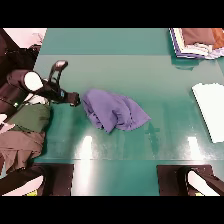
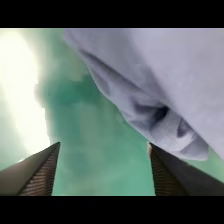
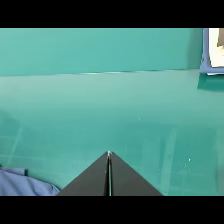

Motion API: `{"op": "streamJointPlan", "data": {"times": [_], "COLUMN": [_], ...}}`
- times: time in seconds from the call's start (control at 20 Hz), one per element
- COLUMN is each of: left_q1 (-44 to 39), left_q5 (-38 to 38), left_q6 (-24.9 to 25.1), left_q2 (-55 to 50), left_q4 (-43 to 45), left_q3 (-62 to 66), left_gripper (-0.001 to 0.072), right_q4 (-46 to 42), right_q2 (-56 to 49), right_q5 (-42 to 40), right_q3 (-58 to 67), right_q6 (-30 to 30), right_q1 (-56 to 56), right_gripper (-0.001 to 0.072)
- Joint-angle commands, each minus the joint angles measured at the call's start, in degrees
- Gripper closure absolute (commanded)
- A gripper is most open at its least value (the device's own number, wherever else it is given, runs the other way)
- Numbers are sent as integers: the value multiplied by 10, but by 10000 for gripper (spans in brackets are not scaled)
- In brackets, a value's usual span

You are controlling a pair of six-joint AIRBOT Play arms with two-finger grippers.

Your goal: Fold the shirts.

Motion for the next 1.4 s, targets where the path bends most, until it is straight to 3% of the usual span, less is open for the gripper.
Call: {"op": "streamJointPlan", "data": {"times": [0.0, 0.35, 0.4, 0.5, 0.55, 0.6, 0.8, 0.95, 1.0, 1.05, 1.1, 1.35], "left_q1": [30, 30, 30, 30, 30, 30, 30, 30, 30, 30, 30, 30], "left_q5": [83, 169, 179, 188, 186, 176, 76, 24, 15, 11, 11, 12], "left_q6": [88, 159, 163, 163, 163, 163, 163, 163, 163, 163, 163, 163], "left_q2": [-26, -127, -130, -129, -129, -129, -129, -129, -129, -129, -129, -129], "left_q4": [-161, -304, -317, -319, -318, -310, -230, -187, -180, -176, -176, -174], "left_q3": [-91, -102, -101, -98, -93, -81, 17, 76, 87, 92, 92, 92], "left_gripper": [65, 67, 121, 496, 613, 684, 685, 685, 685, 685, 685, 685], "right_q4": [0, 0, 0, 0, 1, 1, 1, 1, 1, 2, 2, 54], "right_q2": [0, 0, 0, -1, -3, -7, -35, -30, -33, -43, -62, -176], "right_q5": [0, 17, 21, 34, 48, 73, 200, 147, 113, 85, 61, -42], "right_q3": [0, 0, 0, 0, 0, 0, -68, -242, -308, -363, -411, -486], "right_q6": [0, 0, 0, 0, 0, 0, 1, 0, 0, -4, -9, -78], "right_q1": [0, 0, 0, 0, 0, 0, 22, 66, 83, 97, 113, 183], "right_gripper": [698, 698, 698, 698, 697, 697, 697, 697, 632, 360, 192, 202]}}
